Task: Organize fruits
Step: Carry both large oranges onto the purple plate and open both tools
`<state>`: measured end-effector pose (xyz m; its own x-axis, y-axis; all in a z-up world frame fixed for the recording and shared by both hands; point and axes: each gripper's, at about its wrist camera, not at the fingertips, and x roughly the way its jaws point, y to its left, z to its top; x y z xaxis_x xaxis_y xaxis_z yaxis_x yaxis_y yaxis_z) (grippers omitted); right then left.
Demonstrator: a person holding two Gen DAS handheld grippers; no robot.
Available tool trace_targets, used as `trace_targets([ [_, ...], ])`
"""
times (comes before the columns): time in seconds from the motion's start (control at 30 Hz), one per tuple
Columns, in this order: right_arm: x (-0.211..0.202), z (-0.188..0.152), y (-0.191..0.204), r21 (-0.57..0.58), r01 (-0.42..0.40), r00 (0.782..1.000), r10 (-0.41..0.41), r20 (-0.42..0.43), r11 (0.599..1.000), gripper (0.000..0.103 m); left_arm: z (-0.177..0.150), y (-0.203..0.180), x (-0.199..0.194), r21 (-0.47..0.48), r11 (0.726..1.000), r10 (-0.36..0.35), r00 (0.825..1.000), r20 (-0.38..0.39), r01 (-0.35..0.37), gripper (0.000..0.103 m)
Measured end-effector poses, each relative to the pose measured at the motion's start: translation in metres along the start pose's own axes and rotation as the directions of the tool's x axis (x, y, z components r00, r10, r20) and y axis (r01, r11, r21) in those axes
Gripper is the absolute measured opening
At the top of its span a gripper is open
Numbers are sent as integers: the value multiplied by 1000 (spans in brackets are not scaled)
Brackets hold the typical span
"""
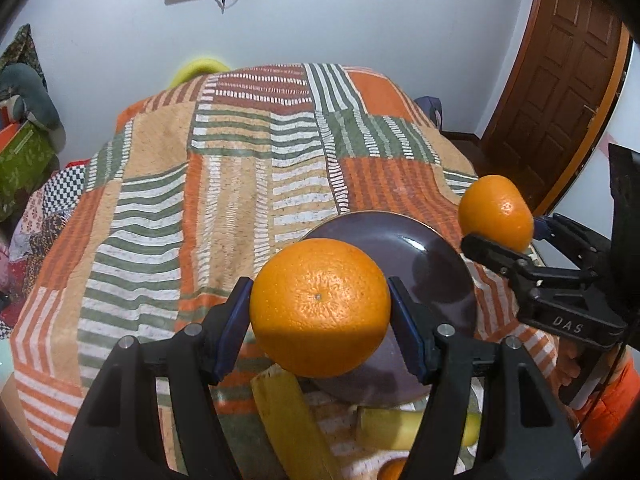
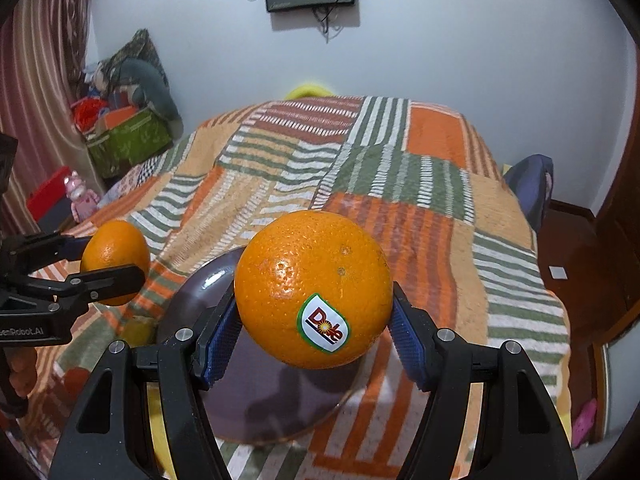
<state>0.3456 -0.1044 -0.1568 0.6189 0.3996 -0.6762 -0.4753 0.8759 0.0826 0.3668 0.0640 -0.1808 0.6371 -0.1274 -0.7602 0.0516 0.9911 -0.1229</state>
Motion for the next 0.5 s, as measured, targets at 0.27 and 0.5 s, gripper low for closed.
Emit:
trace_targets([
  [0.27,39,6,4,-61,-33,996,27,-89,998,65,10,8,40,-1,1000,-7,998,-70,7,65],
  [0.5,60,7,4,-70,-56,989,46,-138,996,65,13,11,66,1,1000,-1,993,-117,1,65],
])
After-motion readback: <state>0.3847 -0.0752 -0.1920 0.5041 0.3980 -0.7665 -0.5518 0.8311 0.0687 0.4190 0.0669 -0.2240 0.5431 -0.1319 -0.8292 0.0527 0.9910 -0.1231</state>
